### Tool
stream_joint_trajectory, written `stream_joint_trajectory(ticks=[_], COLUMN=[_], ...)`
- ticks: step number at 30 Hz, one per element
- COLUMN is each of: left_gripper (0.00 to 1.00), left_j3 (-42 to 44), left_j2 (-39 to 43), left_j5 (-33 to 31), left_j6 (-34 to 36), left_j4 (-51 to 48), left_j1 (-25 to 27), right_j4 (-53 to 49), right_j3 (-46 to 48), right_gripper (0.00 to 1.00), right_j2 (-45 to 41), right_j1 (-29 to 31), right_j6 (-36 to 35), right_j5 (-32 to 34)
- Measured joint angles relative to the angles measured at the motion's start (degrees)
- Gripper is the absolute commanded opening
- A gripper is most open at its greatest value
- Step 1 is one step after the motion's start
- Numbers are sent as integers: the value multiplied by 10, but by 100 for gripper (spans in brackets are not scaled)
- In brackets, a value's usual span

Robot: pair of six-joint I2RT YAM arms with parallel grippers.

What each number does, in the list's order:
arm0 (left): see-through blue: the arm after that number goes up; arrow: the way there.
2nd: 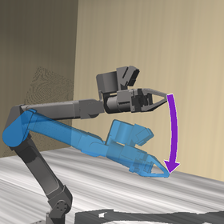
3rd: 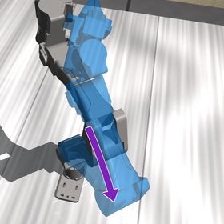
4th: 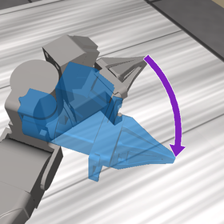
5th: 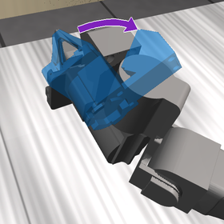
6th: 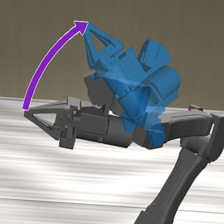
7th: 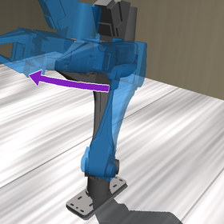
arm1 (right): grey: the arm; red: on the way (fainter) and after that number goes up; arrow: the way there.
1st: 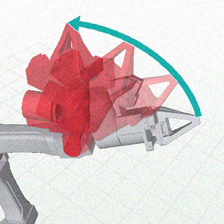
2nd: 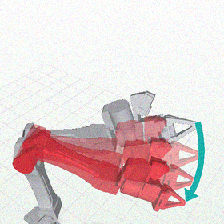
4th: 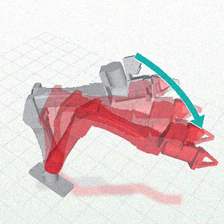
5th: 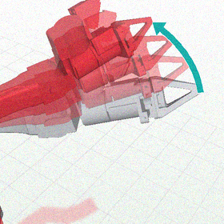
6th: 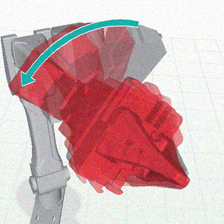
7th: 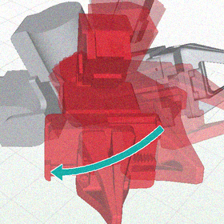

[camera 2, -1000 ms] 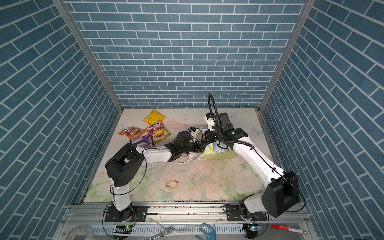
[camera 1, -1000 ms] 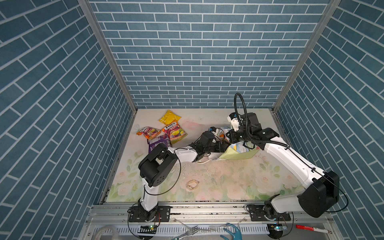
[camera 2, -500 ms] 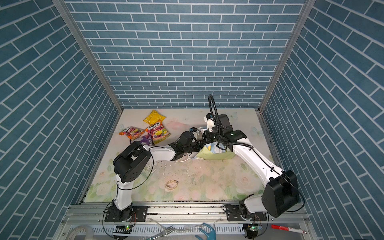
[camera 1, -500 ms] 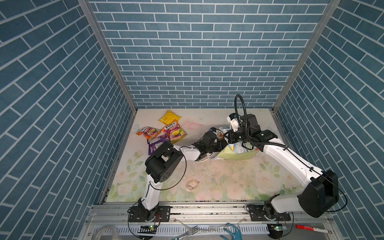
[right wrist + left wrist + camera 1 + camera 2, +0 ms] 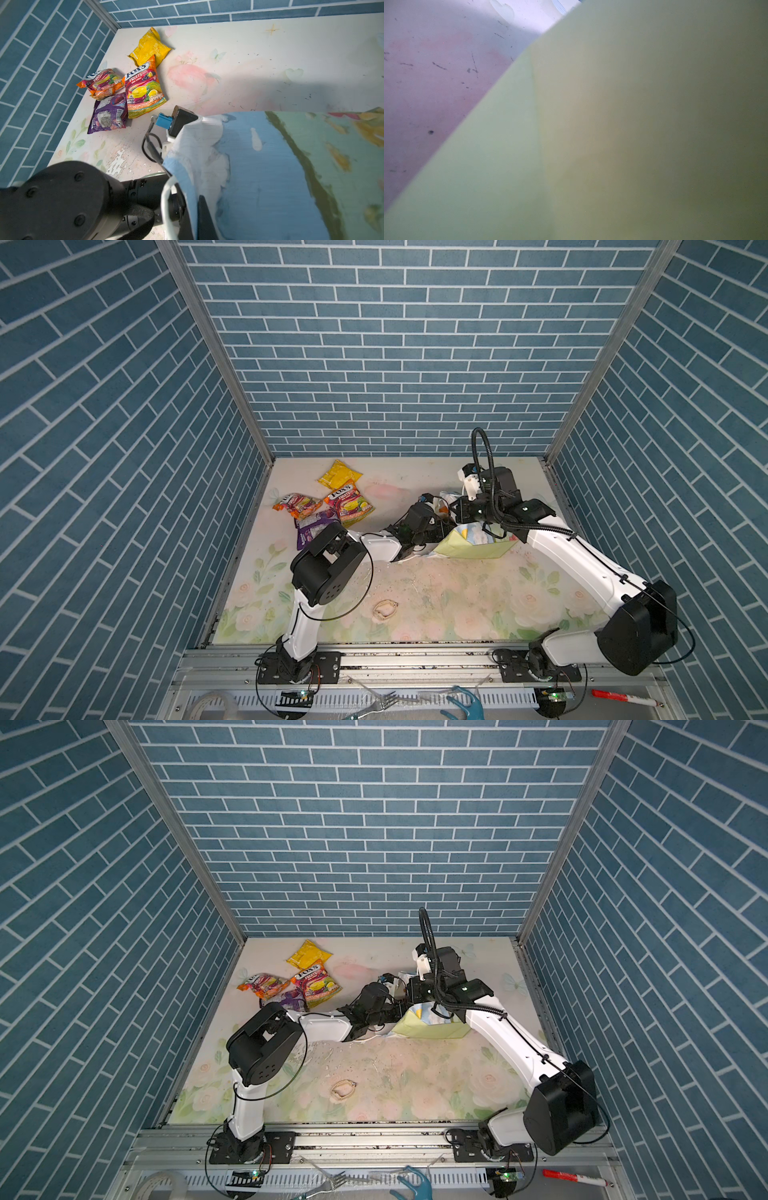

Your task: Take the snacks out of the paper bag

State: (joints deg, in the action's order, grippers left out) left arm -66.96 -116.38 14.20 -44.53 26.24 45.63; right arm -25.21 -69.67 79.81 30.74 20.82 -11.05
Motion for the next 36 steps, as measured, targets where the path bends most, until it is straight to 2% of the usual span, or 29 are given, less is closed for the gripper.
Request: stream_joint_trajectory(ticks=[11, 23, 31, 36], left_gripper=[58, 58, 58, 59], left_j3=[61, 128, 200, 216], left_j2=[13, 52, 112, 118], left_j5=[-23, -43, -84, -99], left_j6=[43, 132, 192, 222], left_j4=[54, 124, 191, 221], left_j1=[18, 22, 37, 49], right_j4=[-37, -66, -84, -92], right_j3=[-37, -57, -82, -91], right_gripper=[0, 0, 0, 0], right_j2=[7, 8, 14, 20], right_j1=[0, 0, 5, 5], right_j6=[34, 40, 45, 49], right_j5=[38, 42, 42, 38])
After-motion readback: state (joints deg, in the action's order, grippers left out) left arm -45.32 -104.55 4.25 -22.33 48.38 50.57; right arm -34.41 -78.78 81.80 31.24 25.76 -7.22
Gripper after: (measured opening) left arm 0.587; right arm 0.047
